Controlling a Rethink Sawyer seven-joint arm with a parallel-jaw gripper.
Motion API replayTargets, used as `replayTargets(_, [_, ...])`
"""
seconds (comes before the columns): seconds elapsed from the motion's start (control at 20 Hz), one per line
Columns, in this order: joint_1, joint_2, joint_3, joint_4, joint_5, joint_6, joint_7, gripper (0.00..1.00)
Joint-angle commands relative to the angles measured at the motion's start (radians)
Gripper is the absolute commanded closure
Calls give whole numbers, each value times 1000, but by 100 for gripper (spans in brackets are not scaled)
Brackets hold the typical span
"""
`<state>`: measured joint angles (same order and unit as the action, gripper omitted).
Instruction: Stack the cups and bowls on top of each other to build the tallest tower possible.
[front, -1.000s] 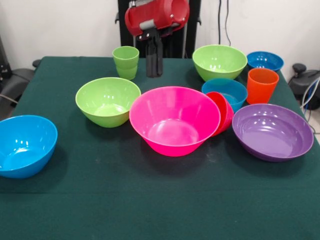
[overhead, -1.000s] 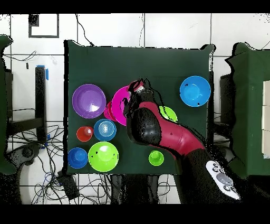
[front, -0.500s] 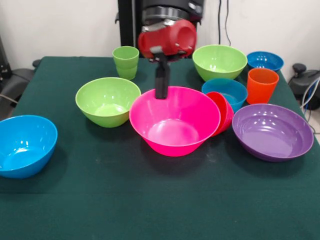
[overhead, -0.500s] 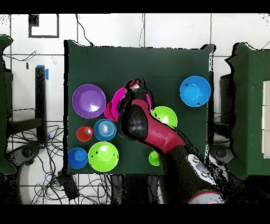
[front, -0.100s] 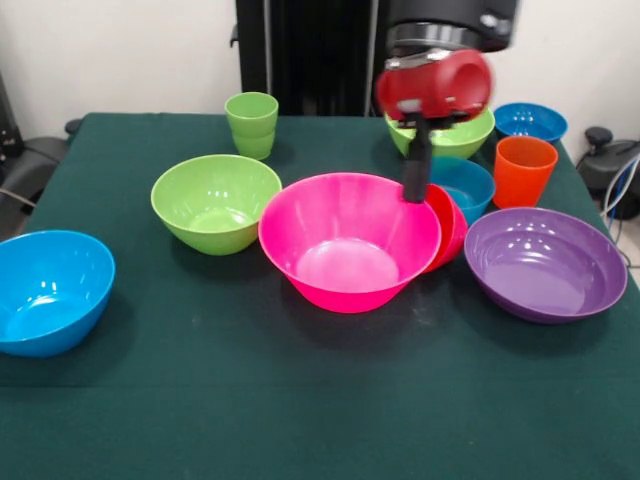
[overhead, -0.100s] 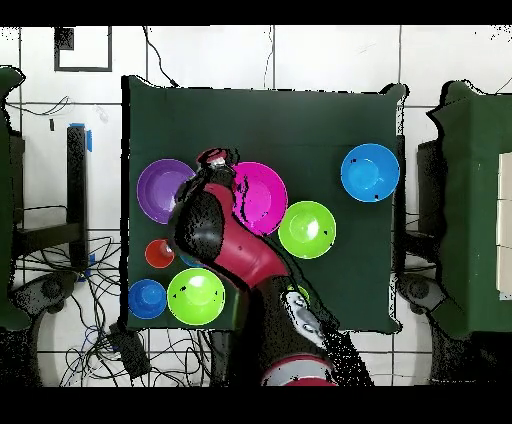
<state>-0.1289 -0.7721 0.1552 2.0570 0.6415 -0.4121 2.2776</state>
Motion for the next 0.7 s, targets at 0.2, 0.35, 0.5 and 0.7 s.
replayTargets(0.2, [160,-19,-163,29,271,95,108,100])
replayTargets(0.35, [232,-25,-234,17,376,145,37,100])
replayTargets(0.5, [321,-26,-350,5,480,243,-55,100])
replayTargets(0.7, [407,19,-542,-54,457,420,-61,100])
